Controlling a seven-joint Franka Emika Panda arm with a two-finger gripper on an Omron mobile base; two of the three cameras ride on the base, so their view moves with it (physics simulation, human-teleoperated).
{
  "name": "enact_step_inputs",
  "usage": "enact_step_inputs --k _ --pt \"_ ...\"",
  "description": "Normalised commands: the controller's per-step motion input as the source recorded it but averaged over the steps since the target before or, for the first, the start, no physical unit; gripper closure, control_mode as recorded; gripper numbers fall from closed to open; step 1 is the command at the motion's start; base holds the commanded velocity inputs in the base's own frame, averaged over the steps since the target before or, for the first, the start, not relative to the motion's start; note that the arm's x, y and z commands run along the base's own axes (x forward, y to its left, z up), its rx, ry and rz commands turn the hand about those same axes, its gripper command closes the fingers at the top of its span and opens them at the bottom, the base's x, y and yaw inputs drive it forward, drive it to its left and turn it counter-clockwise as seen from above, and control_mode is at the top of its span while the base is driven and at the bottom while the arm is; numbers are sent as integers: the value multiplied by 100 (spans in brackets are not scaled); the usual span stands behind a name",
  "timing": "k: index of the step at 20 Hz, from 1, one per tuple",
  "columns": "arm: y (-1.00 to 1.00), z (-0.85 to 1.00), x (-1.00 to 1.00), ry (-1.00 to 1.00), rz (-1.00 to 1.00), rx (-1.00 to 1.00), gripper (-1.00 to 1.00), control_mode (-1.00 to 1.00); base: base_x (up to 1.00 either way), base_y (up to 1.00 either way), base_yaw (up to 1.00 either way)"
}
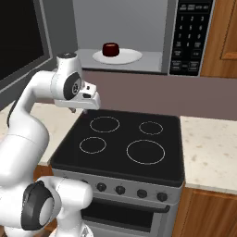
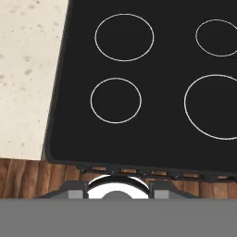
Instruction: Pick the cup of tea, navigate to the dining table, and place it on the saucer.
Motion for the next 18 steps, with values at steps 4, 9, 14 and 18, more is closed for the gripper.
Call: enact_step_inputs --k 4,9,14,18 --pt "-5 0 -22 -4 0 1 -100 -100 0 0 0" --pt "-25 3 -20 -12 0 8 -100 -100 0 0 0" --pt "-63 24 -15 -14 13 10 -100 -100 0 0 0" --pt "-57 27 0 -12 21 8 -100 -100 0 0 0"
